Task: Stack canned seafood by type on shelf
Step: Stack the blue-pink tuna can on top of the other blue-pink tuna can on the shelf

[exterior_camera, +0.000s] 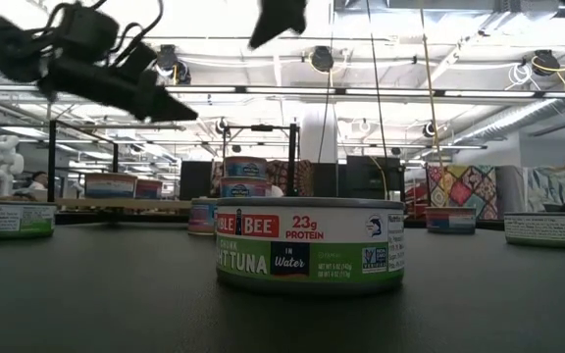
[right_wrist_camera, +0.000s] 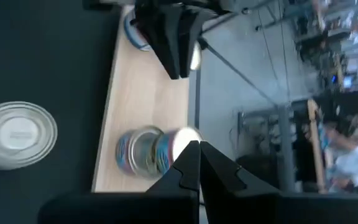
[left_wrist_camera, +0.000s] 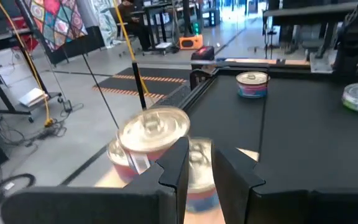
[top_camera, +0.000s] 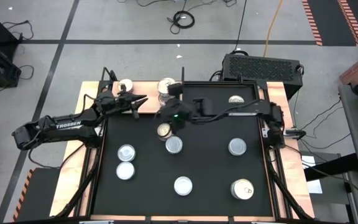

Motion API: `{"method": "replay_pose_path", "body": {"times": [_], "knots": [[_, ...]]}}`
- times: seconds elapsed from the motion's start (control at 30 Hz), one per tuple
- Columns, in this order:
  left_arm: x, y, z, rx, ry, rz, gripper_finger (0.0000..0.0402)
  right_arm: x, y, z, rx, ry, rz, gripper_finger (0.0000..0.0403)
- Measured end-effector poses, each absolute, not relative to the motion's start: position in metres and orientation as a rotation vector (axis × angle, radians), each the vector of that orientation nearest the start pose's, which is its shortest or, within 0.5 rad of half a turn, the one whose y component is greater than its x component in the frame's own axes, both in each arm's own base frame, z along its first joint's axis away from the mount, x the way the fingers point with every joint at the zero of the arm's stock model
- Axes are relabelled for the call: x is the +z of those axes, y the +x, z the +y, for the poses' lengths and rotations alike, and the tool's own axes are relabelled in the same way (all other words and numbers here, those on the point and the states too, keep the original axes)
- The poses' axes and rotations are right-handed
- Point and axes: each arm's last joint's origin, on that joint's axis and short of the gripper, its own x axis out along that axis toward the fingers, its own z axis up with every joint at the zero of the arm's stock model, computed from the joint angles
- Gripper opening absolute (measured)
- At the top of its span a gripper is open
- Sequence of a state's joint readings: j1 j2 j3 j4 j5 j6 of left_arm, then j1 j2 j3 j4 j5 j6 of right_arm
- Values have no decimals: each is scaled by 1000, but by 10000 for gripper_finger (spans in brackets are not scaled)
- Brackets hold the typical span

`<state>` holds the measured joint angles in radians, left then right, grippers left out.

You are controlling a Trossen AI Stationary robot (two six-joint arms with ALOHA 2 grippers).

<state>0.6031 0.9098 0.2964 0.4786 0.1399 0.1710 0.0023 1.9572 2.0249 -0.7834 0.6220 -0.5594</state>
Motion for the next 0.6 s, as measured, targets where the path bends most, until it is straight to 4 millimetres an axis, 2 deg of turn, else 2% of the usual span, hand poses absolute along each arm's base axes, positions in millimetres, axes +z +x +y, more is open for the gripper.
{"method": "replay_pose_path", "body": {"times": [0.13, 0.27, 0.33, 0.43, 0.6], "knots": [[235, 183, 122, 424, 165, 249, 72, 402, 378, -9, -449, -560, 841, 0], [255, 218, 146, 387, 194, 384, 72, 412, 329, 1, -500, -390, 848, 0], [260, 236, 159, 364, 192, 461, 72, 406, 310, 8, -515, -340, 844, 0], [256, 262, 177, 318, 184, 600, 72, 391, 281, 18, -567, -294, 812, 0], [249, 289, 197, 287, 162, 755, 72, 346, 242, 31, -599, -219, 745, 0]]}}
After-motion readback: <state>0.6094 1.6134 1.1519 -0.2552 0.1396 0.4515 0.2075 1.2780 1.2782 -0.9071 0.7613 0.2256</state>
